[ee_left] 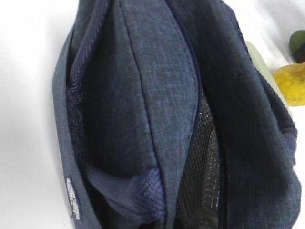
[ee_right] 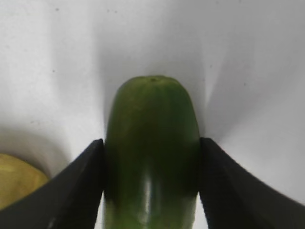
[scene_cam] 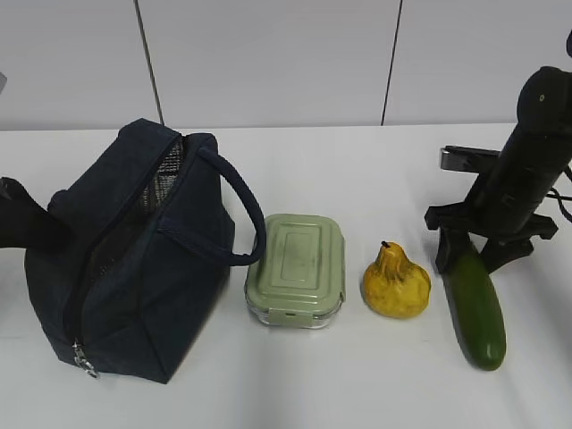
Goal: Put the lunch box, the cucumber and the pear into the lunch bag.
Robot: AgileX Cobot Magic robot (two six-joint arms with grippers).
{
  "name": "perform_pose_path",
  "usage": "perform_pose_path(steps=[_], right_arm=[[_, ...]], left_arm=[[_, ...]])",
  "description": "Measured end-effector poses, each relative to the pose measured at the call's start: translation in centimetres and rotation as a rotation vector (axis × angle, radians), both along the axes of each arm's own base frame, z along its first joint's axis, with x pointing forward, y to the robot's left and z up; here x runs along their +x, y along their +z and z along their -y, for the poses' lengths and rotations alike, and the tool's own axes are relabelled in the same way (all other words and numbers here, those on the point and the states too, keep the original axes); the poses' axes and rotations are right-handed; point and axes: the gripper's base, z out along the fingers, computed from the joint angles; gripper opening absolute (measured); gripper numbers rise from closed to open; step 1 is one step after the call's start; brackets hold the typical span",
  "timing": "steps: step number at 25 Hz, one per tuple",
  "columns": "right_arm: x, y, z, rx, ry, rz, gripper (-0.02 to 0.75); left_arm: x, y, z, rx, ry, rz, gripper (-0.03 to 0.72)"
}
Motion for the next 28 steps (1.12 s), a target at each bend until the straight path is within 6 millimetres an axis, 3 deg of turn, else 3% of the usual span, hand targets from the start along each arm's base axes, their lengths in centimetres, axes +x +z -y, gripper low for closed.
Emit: perform_pose_path(steps=[5,8,11,15,20,23,28], right_arm=[[0.0,0.2,0.0,0.003,0.002,-0.012,0.395],[0.6,1.6,-0.1,0.006,0.011,0.004,0.395],[1.5,5.4,-0.4,0.037,0.015,0.077,0.395],[2.4,12.1,-2.0,0.229,0.036,0.209,0.395],[2.6,17.8,-8.0,0.574,0.129,0.350,0.395],[1.8,18.9,-12.6,0.692,0.181,0.393,0.395],[0.2,19.7,-19.5,0.747,0.224,0.504,0.395]], left_arm=[[0.0,0.0,0.0,0.001,0.002,0.004,0.002],[0.0,0.0,0.0,0.001,0.002,0.003,0.002],[0.0,0.0,0.0,0.001,0.002,0.003,0.001],[0.0,0.0,0.0,0.001,0.003,0.005,0.001],[0.1,0.0,0.0,-0.003,0.005,0.005,0.001],[0.1,0.0,0.0,-0.007,0.007,0.006,0.001],[0.1,0.1,0.1,-0.013,0.011,0.007,0.001]])
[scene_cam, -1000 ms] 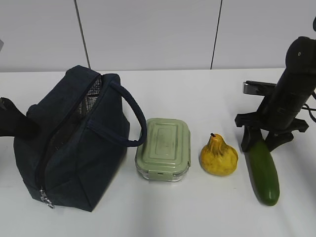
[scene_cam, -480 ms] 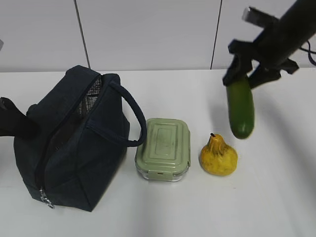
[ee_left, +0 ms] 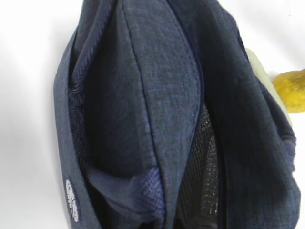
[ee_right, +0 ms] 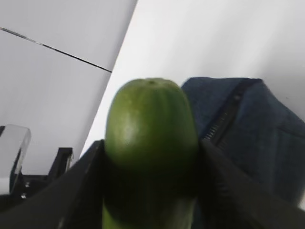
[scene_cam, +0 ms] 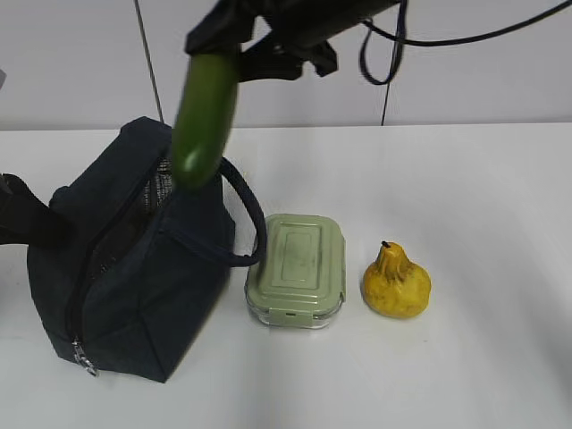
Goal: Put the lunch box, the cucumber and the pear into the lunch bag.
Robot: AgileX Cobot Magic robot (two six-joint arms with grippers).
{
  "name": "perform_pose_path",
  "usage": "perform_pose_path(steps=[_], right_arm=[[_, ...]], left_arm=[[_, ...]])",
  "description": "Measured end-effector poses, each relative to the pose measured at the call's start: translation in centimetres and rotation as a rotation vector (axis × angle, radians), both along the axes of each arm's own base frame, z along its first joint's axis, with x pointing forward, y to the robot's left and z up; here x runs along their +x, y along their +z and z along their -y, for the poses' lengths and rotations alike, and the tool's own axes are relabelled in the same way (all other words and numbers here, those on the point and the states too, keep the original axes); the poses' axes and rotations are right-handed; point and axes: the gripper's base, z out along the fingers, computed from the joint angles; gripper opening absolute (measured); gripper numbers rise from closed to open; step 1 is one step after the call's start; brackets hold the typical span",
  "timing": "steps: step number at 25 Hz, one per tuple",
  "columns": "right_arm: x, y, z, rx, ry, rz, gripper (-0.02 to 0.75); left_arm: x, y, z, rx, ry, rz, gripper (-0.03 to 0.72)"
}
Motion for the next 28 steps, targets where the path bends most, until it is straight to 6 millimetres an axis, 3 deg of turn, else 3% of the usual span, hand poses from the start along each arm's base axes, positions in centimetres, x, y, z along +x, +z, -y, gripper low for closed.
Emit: perform_pose_path(steps=[3,8,16,22,25,28], right_arm=[[-0.8,0.2,-3.1,0.037,-0.005,0.066,0.395],[-1.0,-1.1,-5.8,0.037,-0.005,0.145,0.395],[0.1,-6.2,-6.7,-0.102,0.076,0.102,0.396],[-0.2,-6.5,-6.7,-0.121,0.127,0.106,0.459],[-0.4,-6.6,-6.8,-0.130,0.162,0.108,0.559],[-0.6,-6.6,-6.8,-0.133,0.186,0.108,0.608]], left_arm=[[0.0,0.0,0.0,0.000,0.000,0.000,0.001],[0.0,0.0,0.0,-0.002,0.001,0.001,0.001],[0.0,0.0,0.0,-0.004,0.002,0.001,0.001],[0.0,0.0,0.0,-0.006,0.003,0.001,0.001],[0.0,0.0,0.0,-0.005,0.005,0.003,0.001],[0.0,0.0,0.0,-0.005,0.005,0.003,0.001]])
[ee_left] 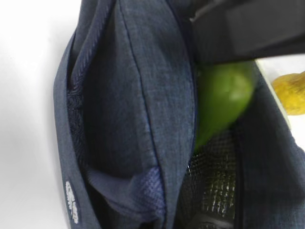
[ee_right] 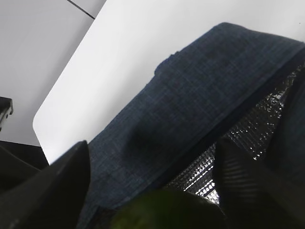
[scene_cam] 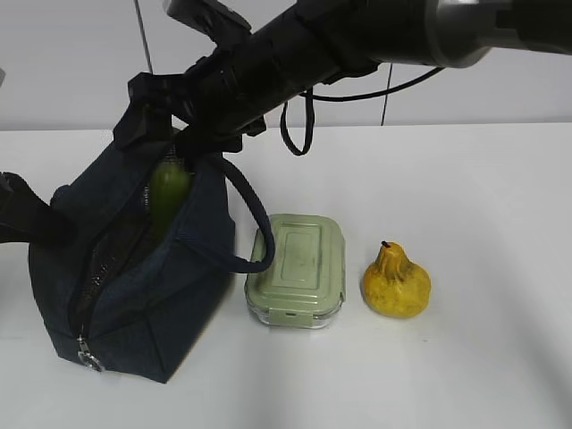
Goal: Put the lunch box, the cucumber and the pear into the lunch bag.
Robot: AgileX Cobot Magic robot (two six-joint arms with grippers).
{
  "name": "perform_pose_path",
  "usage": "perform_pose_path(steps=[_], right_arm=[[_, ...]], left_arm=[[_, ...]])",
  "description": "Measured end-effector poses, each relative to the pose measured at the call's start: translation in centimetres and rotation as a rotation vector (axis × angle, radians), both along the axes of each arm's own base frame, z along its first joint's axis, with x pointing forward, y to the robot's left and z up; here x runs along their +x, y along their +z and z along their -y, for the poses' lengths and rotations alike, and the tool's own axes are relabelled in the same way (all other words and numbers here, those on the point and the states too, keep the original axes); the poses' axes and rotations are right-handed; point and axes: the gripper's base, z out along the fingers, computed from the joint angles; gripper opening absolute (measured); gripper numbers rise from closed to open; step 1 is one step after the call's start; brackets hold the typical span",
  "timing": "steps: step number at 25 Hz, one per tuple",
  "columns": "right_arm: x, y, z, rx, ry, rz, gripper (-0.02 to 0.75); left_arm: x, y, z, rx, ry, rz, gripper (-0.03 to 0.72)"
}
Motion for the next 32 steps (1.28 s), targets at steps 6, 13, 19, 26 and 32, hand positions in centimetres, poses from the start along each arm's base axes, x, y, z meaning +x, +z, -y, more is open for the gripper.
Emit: perform_pose_path(steps=[6,13,19,26,32], right_arm=[[0.1,1.2,1.2,-0.023,0.001,0.034,0.615],[1.1,3.3,9.0,-0.319,-0.127,0.009,0.592],[-0.1,1.6,12.4,-0.714,-0.130,-0.140,0.591],[-0.1,0.8,13.5,-0.823,-0.153,-0.140,0.590],[-1.5,-2.9,14.1,-0.891,-0.104,-0.255,0.589]], left_arm=[[0.0,0.0,0.0,0.000,0.000,0.000,0.001],[0.0,0.0,0.0,0.000,0.000,0.000,0.001],[0.0,0.0,0.0,0.000,0.001,0.002,0.001],[0.0,0.0,0.0,0.000,0.001,0.002,0.001],[0.0,0.0,0.0,0.000,0.001,0.002,0.001]])
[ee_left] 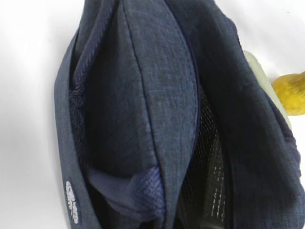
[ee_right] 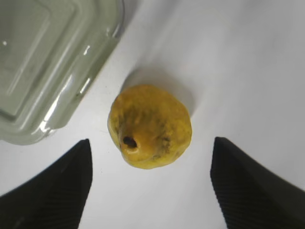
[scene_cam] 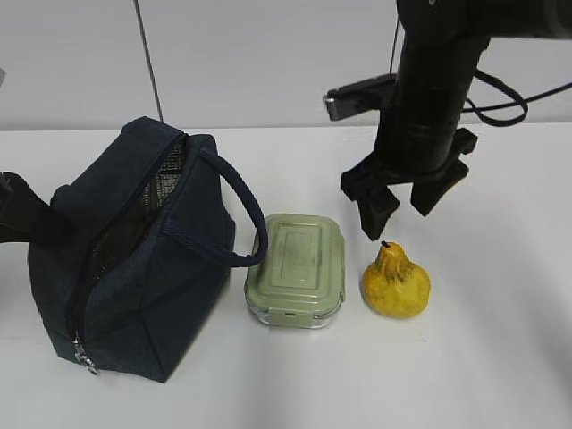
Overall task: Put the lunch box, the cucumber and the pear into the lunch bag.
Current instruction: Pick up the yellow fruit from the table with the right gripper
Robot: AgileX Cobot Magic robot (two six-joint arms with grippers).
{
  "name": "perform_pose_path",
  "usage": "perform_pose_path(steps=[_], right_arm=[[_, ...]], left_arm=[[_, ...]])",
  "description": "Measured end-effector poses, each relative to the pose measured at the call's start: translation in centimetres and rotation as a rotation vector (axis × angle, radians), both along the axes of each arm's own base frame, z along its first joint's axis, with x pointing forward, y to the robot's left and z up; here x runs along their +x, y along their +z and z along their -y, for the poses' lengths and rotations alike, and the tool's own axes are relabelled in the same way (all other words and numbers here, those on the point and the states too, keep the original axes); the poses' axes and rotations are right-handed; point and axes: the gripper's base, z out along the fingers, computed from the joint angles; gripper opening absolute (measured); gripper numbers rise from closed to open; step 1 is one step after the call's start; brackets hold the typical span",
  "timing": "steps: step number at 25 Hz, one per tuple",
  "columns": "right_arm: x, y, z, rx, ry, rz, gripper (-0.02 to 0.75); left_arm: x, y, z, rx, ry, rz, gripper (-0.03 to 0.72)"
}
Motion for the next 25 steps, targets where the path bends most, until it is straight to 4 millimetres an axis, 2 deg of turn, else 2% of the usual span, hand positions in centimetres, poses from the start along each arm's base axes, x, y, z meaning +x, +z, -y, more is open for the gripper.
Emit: perform_pose_path(steps=[4,7,13,21,23,25], right_arm=[[-0.9,-1.6,0.2,-0.005,0.006,-0.068,0.589],[-1.3,-2.1,0.0,0.014,0.009,-0.095,0.589],[-1.1,-2.3,-0.1,0.027,0.013,-0.075,0.589],[-0.3,-5.5,-0.4,0.003,0.012,-0.136,0.586],[-0.2,-5.6,-0.4,0.000,0.016,-0.129,0.546],[-0.1,-5.6,-0.3,-0.012,0.021,-0.119,0.430]], left_arm=[[0.0,0.0,0.0,0.000,0.000,0.000,0.001],[0.0,0.0,0.0,0.000,0.000,0.000,0.001],[0.0,0.0,0.0,0.000,0.000,0.001,0.001],[0.0,0.0,0.0,0.000,0.000,0.000,0.001],[0.0,0.0,0.0,0.000,0.000,0.000,0.001],[0.0,0.0,0.0,0.000,0.000,0.000,0.001]])
